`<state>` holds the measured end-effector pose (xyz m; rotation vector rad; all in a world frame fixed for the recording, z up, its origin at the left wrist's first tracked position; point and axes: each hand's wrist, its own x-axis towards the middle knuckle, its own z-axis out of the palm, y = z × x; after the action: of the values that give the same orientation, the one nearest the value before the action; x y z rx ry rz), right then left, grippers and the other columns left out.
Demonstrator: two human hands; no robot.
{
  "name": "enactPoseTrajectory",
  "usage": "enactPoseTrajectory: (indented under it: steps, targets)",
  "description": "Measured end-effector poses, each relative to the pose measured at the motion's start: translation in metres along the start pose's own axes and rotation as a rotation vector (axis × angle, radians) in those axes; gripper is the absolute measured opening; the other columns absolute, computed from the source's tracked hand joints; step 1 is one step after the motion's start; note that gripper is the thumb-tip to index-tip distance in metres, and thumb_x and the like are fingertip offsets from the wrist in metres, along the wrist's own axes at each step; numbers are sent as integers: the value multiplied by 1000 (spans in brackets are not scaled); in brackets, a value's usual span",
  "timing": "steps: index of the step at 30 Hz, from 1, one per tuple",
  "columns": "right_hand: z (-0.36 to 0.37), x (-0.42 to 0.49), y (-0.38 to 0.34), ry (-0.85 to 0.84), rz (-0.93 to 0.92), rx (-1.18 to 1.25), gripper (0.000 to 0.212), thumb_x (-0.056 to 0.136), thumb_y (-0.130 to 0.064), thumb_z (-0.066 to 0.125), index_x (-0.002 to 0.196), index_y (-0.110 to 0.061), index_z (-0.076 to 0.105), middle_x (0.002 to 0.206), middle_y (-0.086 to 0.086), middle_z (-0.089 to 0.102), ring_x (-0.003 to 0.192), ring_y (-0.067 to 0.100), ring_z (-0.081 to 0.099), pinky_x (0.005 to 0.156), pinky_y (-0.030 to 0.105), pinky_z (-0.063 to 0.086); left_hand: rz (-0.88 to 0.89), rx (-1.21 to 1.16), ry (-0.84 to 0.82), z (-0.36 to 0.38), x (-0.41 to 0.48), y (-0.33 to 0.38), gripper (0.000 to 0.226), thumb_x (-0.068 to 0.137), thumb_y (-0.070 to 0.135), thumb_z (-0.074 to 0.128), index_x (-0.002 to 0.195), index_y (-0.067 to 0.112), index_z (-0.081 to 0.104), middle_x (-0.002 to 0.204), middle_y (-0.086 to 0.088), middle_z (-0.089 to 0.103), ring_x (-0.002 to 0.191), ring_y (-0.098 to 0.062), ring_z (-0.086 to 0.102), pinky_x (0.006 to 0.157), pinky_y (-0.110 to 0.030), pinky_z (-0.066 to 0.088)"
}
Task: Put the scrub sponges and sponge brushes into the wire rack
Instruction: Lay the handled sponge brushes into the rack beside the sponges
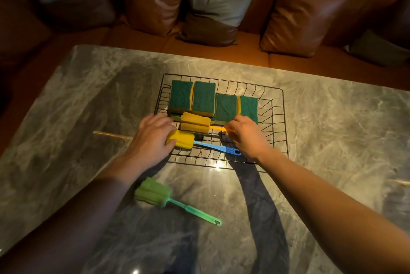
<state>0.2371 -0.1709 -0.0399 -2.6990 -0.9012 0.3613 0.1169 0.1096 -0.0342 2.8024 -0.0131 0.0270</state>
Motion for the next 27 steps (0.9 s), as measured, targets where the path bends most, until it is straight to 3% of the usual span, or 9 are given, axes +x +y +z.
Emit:
enactPoseTrajectory:
  steps: [3, 6, 9, 18, 27]
  targets:
    - [5, 5, -6, 2, -13, 24, 29, 91, -18, 70, 120, -18, 67, 110, 3, 61, 103, 26, 55, 84, 43, 52, -152, -80, 100, -1, -11, -1, 58, 81, 31, 78, 133, 14, 59, 148, -10, 47, 142, -29, 36, 112, -57, 33]
    - [9, 10, -13, 6, -23, 30, 27, 93, -19, 68, 120, -18, 68, 108, 3, 61, 102, 26, 55, 84, 43, 52, -271, -181, -1, 4, -18, -1, 82, 88, 40, 70, 155, 17, 29, 166, -7, 22, 149, -28, 26, 117, -53, 32]
    - [12, 15, -18, 0, -22, 48, 27, 94, -19, 66, 121, -18, 65, 112, 5, 62, 103, 27, 55, 86, 44, 50, -293, -248, -35, 12, -21, -1, 85, 93, 44, 61, 160, 21, 14, 170, 4, 5, 152, -25, 23, 113, -48, 34]
    - [18, 21, -21, -48, -43, -53, 39, 87, -12, 73, 124, -24, 65, 109, 4, 64, 101, 26, 54, 83, 38, 48, -262, -265, -13, 20, -25, -4, 85, 95, 47, 54, 162, 22, 8, 171, 9, -5, 153, -23, 21, 112, -42, 31]
    - [16, 25, -27, -58, -83, -114, 34, 89, -17, 72, 122, -25, 70, 106, 3, 66, 98, 26, 54, 80, 40, 52, -265, -279, -20, 18, -26, -3, 83, 97, 45, 56, 163, 24, 9, 170, 12, -8, 153, -20, 17, 112, -39, 25]
